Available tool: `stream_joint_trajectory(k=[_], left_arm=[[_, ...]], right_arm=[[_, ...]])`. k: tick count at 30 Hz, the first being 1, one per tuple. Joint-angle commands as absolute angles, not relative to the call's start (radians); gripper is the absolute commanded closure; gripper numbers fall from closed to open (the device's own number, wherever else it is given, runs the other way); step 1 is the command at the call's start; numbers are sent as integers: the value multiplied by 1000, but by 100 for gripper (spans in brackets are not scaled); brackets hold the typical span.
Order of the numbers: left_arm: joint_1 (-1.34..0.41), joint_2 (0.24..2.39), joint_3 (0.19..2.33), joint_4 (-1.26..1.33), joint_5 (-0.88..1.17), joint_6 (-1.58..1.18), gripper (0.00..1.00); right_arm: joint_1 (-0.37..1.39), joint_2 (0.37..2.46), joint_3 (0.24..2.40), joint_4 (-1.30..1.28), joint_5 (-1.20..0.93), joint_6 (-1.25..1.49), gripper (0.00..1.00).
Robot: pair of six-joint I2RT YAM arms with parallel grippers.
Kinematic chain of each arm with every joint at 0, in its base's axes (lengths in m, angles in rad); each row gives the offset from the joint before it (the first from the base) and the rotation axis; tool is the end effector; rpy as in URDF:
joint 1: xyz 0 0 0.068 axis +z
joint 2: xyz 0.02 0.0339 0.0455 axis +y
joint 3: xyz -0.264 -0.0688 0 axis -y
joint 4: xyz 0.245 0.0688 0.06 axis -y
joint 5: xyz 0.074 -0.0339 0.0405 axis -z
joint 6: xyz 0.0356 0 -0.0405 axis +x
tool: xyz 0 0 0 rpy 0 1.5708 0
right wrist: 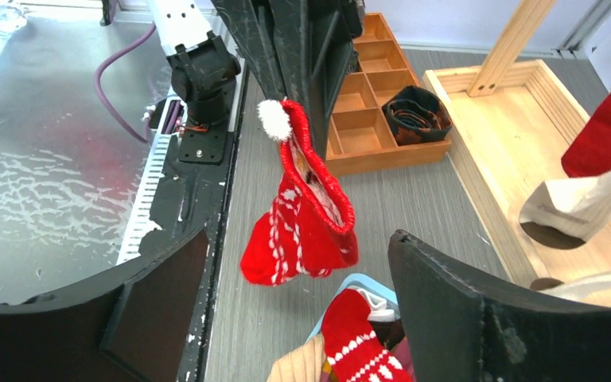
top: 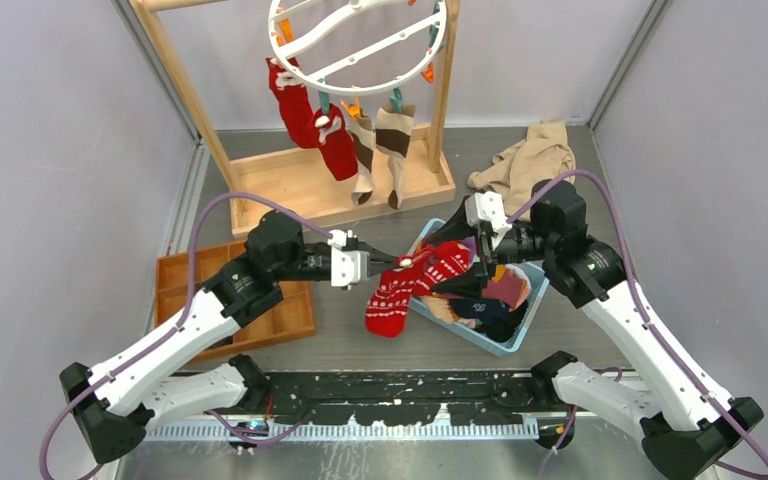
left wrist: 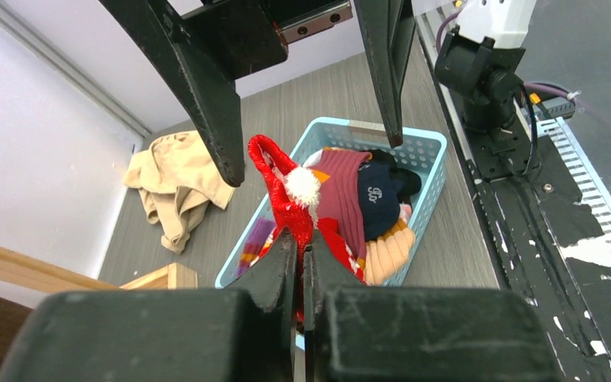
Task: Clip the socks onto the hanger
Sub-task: Pick up the sock from the bin.
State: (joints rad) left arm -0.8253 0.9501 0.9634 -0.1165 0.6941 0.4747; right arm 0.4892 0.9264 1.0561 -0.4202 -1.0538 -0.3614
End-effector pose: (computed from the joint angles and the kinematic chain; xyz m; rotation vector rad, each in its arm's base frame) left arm 0.1267 -0.1708 0.3811 1.4141 0.9789 -0.8395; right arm 0.1482 0.1139 0.3895 -1.3596 1.2331 1.0579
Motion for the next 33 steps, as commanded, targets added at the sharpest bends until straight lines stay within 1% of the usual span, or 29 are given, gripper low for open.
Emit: stream_joint_trajectory(k=[1,3,5,6,7,8,9,10,12,14,15,16,19,20,22,24,28,33], left_arm=[[-828,927,932,45,746,425,100],[-828,931,925,71,756,401,100],[-828,937,914,112,766,378,100],[-828,939,908,129,767,366,100],[-828,939,900,150,766,354,100],[-828,939,892,169,765,343,100],[-828,937,884,186,760,331,100],[-828,935,875,203,750,315,100],[-828,929,858,234,736,286,100],[-828,921,835,266,726,256,100],[-828,916,829,282,721,236,98],[-828,911,820,296,714,214,94],[-828,883,790,328,672,136,74],[-828,869,783,326,659,118,68],[-828,843,776,316,616,77,59],[-828,823,782,293,582,31,51],[-828,827,809,265,588,-9,49],[-841,853,796,348,619,-47,49]], right_arm=[[511,920,1067,-365,-1068,-381,15],[513,924,1068,-342,-1064,-363,23],[516,927,1069,-311,-1065,-341,34],[517,927,1070,-301,-1065,-334,43],[520,930,1071,-294,-1063,-329,54],[520,931,1072,-294,-1060,-329,60],[520,929,1073,-295,-1057,-329,70],[520,927,1075,-297,-1052,-329,76],[520,924,1077,-304,-1045,-329,86],[519,922,1080,-320,-1035,-335,92],[519,920,1082,-337,-1031,-344,94],[520,918,1087,-366,-1026,-366,95],[517,917,1112,-453,-1011,-452,97],[517,917,1122,-491,-1008,-486,98],[516,919,1138,-549,-1001,-526,98],[515,922,1148,-574,-995,-547,98],[511,928,1154,-576,-986,-555,99],[511,936,1159,-563,-989,-555,99]])
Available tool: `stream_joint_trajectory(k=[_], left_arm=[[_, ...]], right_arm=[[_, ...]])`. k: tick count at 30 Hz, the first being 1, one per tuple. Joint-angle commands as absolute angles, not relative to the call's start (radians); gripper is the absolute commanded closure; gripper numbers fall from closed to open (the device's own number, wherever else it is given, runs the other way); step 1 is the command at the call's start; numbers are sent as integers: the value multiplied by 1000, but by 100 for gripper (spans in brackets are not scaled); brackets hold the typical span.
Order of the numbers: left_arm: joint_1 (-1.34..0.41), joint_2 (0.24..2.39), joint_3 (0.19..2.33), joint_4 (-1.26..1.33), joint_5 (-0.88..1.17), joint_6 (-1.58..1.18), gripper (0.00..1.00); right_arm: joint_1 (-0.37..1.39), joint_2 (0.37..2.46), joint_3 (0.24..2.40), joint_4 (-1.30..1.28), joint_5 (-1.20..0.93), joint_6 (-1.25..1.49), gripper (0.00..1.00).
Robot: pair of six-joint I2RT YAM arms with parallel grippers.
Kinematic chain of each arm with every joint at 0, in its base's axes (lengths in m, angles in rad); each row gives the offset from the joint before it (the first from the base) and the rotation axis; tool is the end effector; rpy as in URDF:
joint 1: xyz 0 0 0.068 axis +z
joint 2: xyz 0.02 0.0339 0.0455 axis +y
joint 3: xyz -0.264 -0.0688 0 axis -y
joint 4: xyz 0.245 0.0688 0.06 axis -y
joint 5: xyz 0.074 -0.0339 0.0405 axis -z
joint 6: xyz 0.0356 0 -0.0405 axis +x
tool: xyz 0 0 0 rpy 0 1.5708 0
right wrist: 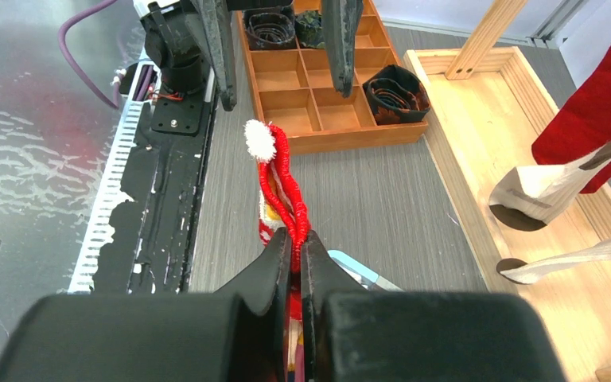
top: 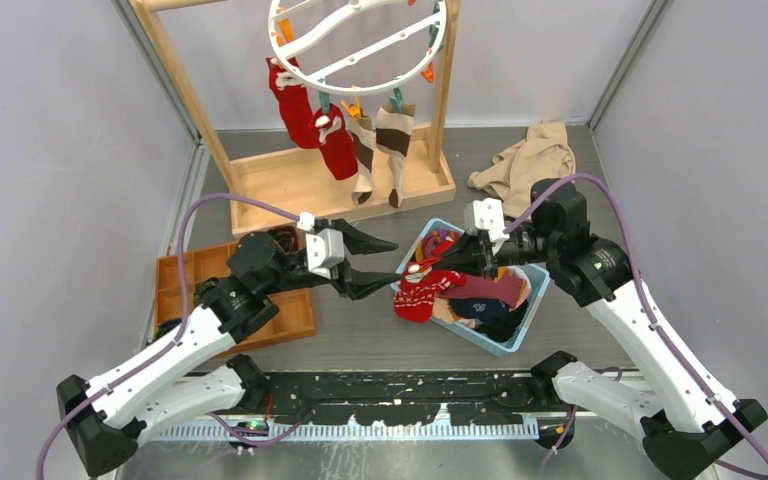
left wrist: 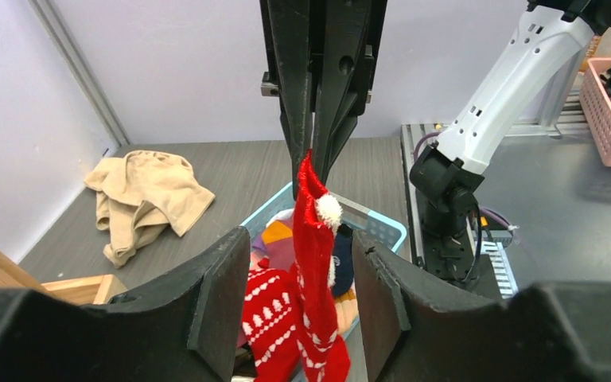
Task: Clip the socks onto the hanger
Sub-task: Pick up the sock from the bin.
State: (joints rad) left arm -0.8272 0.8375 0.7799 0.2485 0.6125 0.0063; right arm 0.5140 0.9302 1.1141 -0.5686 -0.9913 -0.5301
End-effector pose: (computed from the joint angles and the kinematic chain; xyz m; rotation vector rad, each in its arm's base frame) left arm 0.1153 -0.1556 0.3750 1.0634 1.0693 -1.0892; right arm 0.1410 0.1138 0.3939 -1.4402 1.2113 0.9463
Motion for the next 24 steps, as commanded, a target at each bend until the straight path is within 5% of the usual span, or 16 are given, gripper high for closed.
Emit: stream_joint_trajectory(k=[1,17,24], left_arm=[[-846,860,792,372,621,-47,48],[-894,1001,805,438,604,-17,61],[-896,1000,808,417,589,-16,85]], right_arm=[[509,937,1160,-563,-989,-555,99],[506,937,1167,-560,-989,-541,99],[504,937,1164,-560,-992,-536,99]])
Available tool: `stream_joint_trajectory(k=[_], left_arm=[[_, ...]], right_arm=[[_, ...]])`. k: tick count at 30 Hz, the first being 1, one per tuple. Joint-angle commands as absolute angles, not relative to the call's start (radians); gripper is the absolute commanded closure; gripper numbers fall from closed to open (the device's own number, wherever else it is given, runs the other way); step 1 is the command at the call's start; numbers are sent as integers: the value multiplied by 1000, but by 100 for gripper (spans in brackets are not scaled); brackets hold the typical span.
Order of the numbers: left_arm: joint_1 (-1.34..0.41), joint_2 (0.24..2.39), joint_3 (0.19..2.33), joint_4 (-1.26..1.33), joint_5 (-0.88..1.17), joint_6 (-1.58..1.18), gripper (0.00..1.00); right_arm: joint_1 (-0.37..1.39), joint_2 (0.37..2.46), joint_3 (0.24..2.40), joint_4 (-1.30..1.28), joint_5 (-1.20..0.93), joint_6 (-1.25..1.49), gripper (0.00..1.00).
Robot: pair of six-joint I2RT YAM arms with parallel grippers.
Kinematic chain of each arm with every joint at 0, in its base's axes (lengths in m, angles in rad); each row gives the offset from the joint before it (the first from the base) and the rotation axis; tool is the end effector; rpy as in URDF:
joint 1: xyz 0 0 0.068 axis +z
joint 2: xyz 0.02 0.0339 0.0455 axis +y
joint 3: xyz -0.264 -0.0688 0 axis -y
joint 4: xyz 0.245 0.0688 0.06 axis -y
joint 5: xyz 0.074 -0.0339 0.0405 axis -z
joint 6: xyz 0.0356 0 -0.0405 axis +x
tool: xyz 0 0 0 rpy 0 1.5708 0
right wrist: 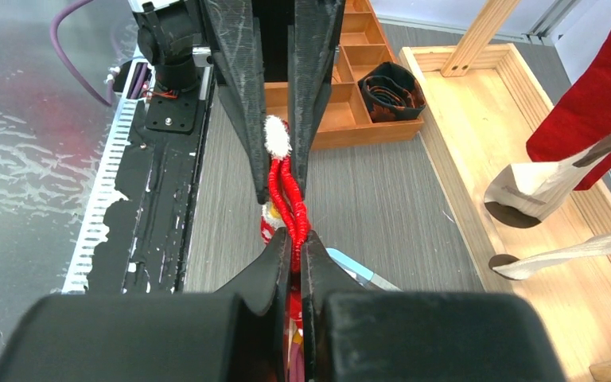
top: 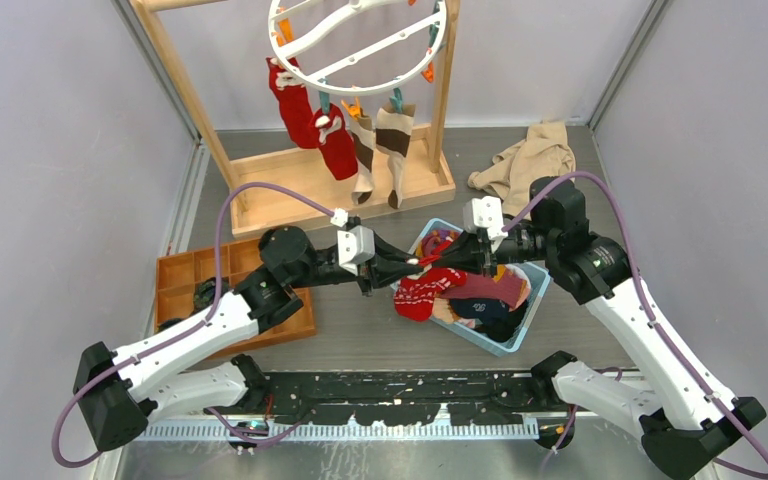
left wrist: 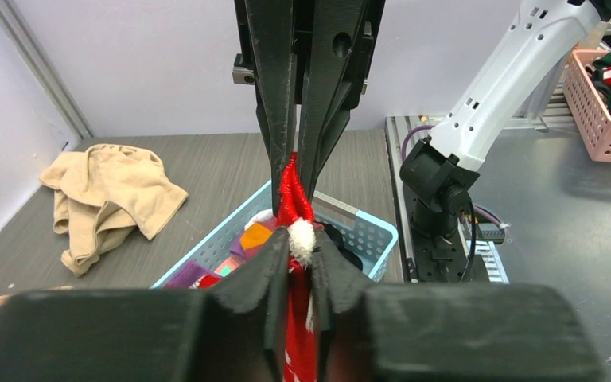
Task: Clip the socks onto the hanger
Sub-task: Pick up the sock from the bin.
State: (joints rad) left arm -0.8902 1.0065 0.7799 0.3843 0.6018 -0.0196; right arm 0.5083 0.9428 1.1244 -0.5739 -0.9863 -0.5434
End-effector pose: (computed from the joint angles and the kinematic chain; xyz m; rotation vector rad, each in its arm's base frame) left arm 0.1310 -0.1938 0.3562 1.0944 1.0974 -1.1558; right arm 0.1442 0.1143 0.3946 -1.4415 1.2143 0.9324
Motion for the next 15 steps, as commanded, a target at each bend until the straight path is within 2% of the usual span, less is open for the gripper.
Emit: stream_joint_trajectory(k=[1,3,6,11,15], left_arm=[[-895,1001,810,412,589,-18,90],[-895,1003,814,394,593,-17,99],[-895,999,812,378,591,-17,100],[-896,954,779,380,539,-5,100],[-914,916,760,382,475,63,100]], right_arm=[[504,939,1164,-560,-992,-535,99],[505,937,1165,-557,-991,-531,99],[503,936,1163,-544,-976,-503,96],[458,912,1145,-461,-899,-372,64],[373,882,1105,-323,-856,-234,49]])
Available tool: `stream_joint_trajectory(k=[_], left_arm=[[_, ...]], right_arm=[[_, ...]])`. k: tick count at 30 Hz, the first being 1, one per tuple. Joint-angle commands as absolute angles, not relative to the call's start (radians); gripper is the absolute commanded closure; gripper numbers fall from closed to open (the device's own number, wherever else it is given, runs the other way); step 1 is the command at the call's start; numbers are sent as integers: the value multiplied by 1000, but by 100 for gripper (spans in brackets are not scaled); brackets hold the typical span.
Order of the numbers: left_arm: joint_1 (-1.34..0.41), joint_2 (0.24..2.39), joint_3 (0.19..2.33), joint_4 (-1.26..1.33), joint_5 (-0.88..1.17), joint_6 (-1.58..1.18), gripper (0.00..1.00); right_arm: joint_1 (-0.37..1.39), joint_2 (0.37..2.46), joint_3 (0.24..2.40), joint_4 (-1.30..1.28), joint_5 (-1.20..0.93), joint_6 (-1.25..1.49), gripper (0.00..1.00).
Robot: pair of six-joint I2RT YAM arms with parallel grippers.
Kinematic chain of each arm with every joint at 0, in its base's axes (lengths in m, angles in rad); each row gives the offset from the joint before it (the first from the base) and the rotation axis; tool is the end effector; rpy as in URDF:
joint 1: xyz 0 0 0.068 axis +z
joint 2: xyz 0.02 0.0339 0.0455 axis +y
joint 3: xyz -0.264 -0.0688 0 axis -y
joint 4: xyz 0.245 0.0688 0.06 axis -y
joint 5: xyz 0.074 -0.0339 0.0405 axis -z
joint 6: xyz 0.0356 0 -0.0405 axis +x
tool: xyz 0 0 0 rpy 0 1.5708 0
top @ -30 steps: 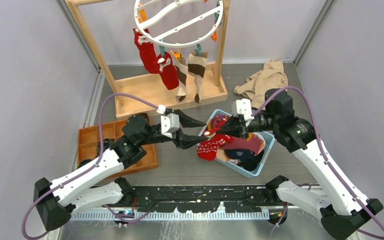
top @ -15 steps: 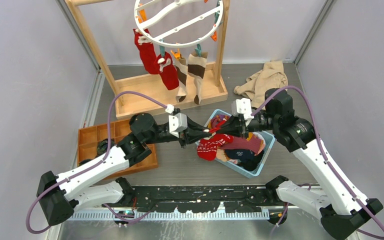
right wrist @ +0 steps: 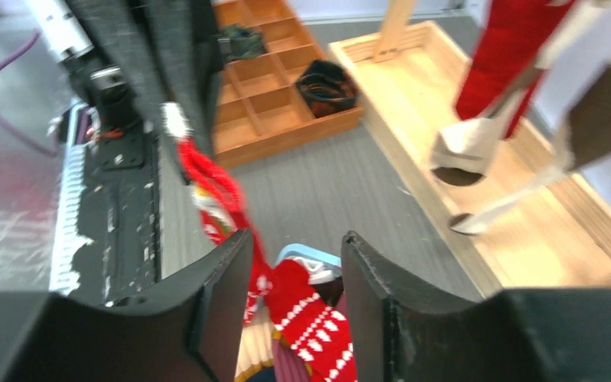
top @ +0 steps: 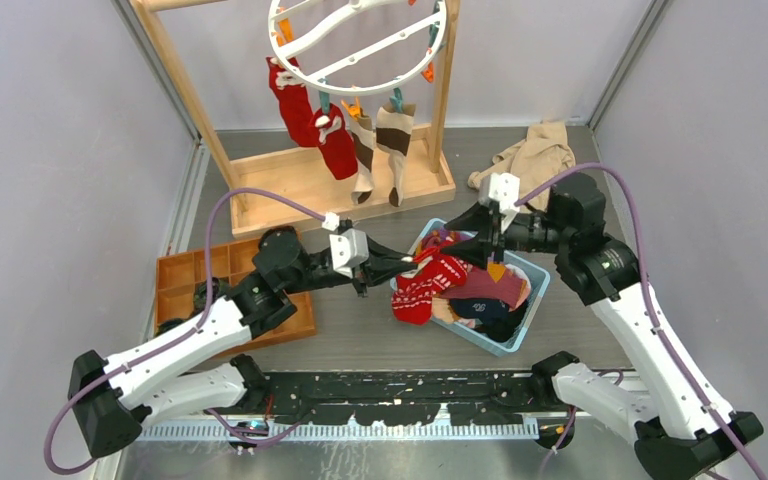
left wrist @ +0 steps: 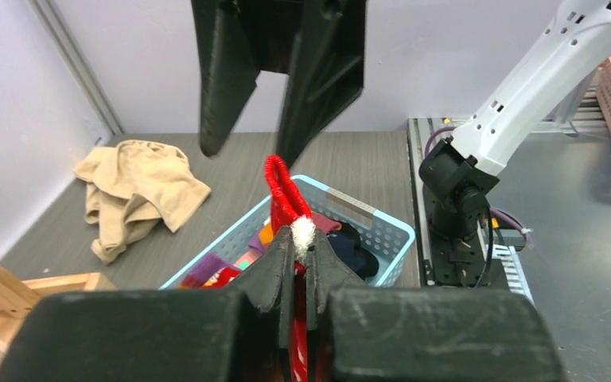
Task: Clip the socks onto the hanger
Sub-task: Pick up the sock from the bin, then open the clamp at the hanger.
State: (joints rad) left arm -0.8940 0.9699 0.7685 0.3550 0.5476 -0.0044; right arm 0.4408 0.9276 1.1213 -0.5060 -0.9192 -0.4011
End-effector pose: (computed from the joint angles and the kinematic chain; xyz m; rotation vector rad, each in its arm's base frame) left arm 0.1271 -0.1878 0.3570 1.0624 1.1146 -1.1115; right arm 0.1521 0.1030 0.4014 -1.2810 1.3296 0.8847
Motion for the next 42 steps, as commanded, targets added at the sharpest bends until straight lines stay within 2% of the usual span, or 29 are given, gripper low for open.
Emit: stream_joint_trajectory(k=[1,6,8,13,19,25,30,42], left_arm=[[-923,915,759,382,458,78,100],[-943,922,771,383,360,149,100],[-944,922,768,396,325,170,100],[-945,908,748,475,241,220,100],[-943,905,735,518,180,259,100],[-939,932,758,520,123,298,100],[-901,938,794,457,122,309,100],[-803,989,830,468,176,270,100]], right_arm=[[348,879,1093,-274,-839,-193,46],[272,877,1043,-37,-617,-50,22],[272,899,1055,-5,-567,-54,20],[272,1045,1151,72,-567,-134,20],[271,1228,1192,346,-539,-228,19],[255,1449,1304,586,-584,-184,22],[255,1579,1407,656,-567,-154,27],[251,1736,1545,715,-616,-184,33]])
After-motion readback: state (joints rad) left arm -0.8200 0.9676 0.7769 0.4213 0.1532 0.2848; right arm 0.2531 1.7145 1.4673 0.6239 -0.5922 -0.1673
